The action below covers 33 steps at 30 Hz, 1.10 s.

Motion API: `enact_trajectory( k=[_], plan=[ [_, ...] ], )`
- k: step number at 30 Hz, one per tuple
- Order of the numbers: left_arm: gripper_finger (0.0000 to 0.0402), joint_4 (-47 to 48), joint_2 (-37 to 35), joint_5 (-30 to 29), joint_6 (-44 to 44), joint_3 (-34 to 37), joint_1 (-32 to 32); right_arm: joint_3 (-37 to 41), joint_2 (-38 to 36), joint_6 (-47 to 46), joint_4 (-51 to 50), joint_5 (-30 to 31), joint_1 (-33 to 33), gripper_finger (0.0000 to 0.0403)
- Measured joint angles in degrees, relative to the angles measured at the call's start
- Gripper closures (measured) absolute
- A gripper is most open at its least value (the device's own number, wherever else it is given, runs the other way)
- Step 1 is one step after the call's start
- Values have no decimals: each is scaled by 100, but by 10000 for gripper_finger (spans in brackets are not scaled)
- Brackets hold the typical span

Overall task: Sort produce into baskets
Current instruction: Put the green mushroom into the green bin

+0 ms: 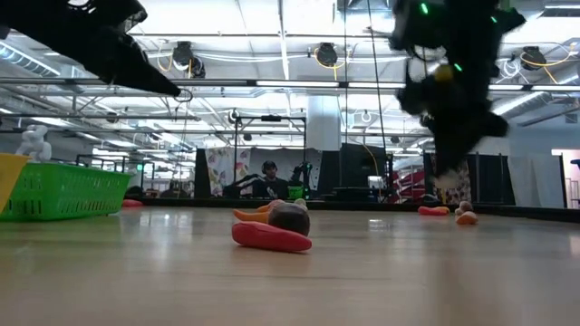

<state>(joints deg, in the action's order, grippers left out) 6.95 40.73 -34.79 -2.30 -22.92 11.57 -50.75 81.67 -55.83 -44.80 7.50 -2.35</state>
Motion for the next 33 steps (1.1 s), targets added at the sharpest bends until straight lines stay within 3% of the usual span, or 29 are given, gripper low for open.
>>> enact_trajectory(
  k=[3, 10, 12, 16, 18, 25, 33],
  plan=[
    [226, 91, 0, -156, 1, 0, 2, -281, 0, 349, 915, 272, -31, 365],
    [226, 201, 0, -350, 3, 0, 2, -329, 392, 2318, 5184, 457, -271, 365],
    [226, 181, 0, -863, 1, 0, 2, -327, 727, 2697, 6207, 431, -320, 365],
    [226, 374, -11, -2696, 298, 0, -2, -338, 1618, 3107, 7860, 438, -341, 365],
    [226, 532, -13, -3105, 528, 0, -2, -541, 2197, 3126, 8361, 440, -303, 365],
    [226, 661, -22, -3346, 451, 0, -138, -2694, 4242, 3721, 8548, 436, -211, 365],
    [226, 1028, -22, -3700, 610, 0, -471, -5365, 5806, 4174, 7165, 416, -163, 364]
  ],
)
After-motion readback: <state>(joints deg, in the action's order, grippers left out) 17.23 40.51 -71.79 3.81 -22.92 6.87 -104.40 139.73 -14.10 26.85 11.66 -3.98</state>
